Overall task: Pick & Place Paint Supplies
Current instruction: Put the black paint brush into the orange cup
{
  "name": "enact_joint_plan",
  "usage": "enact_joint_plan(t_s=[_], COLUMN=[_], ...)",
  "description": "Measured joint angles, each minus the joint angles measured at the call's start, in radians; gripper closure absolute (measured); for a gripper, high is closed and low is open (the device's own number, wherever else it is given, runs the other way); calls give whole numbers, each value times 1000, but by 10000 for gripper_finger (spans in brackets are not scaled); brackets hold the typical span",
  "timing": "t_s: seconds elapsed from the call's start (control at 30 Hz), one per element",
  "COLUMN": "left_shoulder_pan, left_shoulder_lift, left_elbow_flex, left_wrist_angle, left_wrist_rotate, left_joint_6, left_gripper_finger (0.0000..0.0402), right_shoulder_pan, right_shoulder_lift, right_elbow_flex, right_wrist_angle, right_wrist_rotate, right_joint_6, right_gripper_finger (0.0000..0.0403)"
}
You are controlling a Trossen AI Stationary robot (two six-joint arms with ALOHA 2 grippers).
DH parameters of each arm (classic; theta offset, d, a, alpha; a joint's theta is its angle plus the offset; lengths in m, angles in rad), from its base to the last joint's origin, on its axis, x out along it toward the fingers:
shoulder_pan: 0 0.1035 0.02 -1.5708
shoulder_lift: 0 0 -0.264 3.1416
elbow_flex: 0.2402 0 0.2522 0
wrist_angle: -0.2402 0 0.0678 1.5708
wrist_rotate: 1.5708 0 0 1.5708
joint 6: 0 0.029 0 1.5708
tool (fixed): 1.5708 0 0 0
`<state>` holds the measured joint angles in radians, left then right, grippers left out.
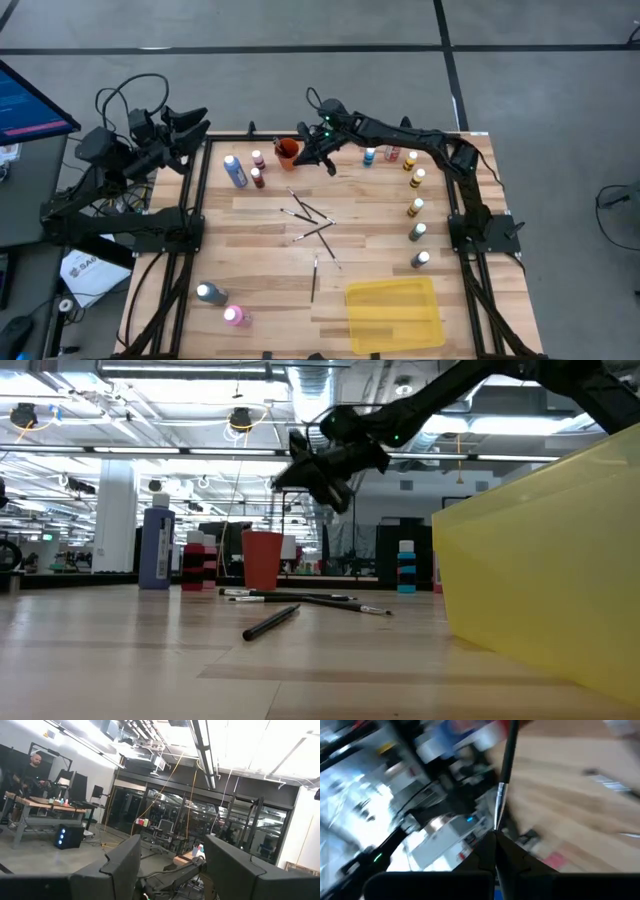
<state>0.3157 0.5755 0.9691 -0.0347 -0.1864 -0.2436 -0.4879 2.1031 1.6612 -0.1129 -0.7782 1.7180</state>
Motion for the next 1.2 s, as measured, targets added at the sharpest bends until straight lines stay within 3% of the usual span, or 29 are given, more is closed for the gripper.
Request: enact_joint_plan(t_s=[0.77, 1.2], left_shoulder_pan=[0, 0], left_shoulder_lift=[0, 0], left_elbow_flex=[0, 0], left_wrist_angle=[2, 3], left_wrist_rotate=[0, 0], left_joint_6=[2, 3], left_gripper_finger=[190, 190], right_shoulder_pan=[1, 1], right_shoulder_lift=[12, 12], right_elbow_flex=[-2, -2], right_wrist_angle=[39, 55], right_wrist_rotate=[21, 46], right_joint_6=[-1, -1], right_gripper_finger=[402, 311])
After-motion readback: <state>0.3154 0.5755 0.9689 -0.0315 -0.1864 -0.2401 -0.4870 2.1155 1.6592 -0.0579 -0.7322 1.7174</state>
